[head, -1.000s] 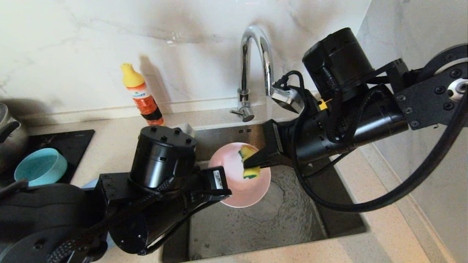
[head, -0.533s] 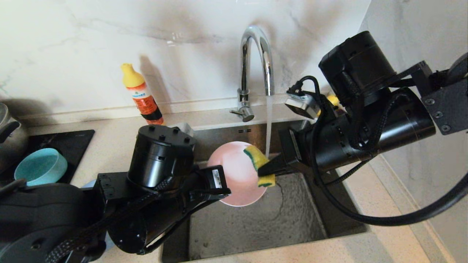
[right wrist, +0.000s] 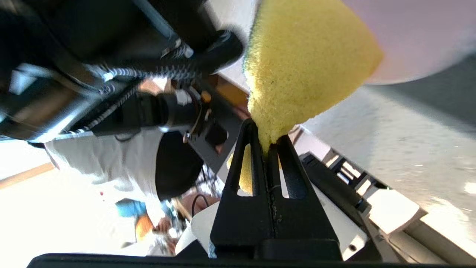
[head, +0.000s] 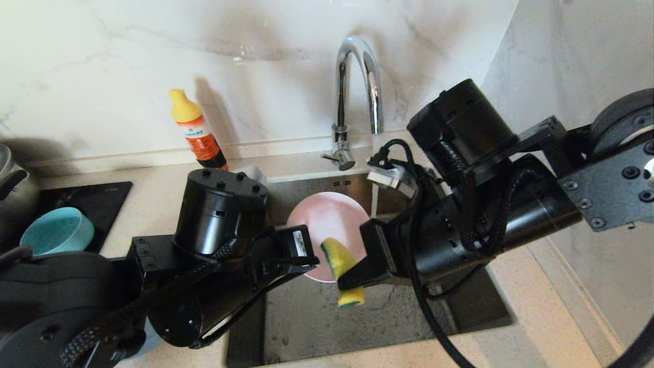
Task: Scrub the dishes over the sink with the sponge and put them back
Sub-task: Wipe the bowl
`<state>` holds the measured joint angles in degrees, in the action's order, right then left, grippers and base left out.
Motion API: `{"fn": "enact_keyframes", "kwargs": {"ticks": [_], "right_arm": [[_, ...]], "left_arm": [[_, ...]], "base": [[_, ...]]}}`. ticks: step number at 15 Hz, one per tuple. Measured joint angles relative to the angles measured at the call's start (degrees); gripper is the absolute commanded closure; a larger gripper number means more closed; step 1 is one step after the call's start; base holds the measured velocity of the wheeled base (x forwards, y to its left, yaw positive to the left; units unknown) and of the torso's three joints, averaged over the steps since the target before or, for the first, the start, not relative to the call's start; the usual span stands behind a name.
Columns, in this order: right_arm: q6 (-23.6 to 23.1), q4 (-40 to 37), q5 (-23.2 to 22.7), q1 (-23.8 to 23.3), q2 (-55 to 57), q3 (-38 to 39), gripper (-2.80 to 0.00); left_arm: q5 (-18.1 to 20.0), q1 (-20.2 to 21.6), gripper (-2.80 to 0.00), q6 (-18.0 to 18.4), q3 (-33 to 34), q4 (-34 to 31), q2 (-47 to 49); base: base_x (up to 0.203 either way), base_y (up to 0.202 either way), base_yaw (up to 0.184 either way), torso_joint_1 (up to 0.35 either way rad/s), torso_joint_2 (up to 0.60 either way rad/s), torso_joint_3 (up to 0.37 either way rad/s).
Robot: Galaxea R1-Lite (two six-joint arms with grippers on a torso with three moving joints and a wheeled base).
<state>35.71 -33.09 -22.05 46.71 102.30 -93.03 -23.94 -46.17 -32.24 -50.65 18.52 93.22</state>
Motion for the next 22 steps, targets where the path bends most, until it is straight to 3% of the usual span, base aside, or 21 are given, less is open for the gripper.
{"fn": "enact_keyframes", "kwargs": {"ticks": [5,11,22], "right_arm": [[0.1,0.1,0.1,3.2,2.4,-1.6,0.0],[0.1,-0.1,0.2,3.2,3.4,-6.9,0.0],[-0.9,0.0,0.1,-5.3,1.2,-6.0,0.0]], "left_arm": [[0.1,0.4,0.0,-0.1,-0.1,0.0,0.2],[0.1,0.5,0.0,-0.1,0.6,0.0,0.3],[0.1,0.5,0.0,-0.1,0.5,0.0,0.0]], "base": [[0.0,0.0,0.0,0.0,0.0,0.0],[0.0,0.0,0.0,0.0,0.0,0.0],[0.0,0.0,0.0,0.0,0.0,0.0]]}}
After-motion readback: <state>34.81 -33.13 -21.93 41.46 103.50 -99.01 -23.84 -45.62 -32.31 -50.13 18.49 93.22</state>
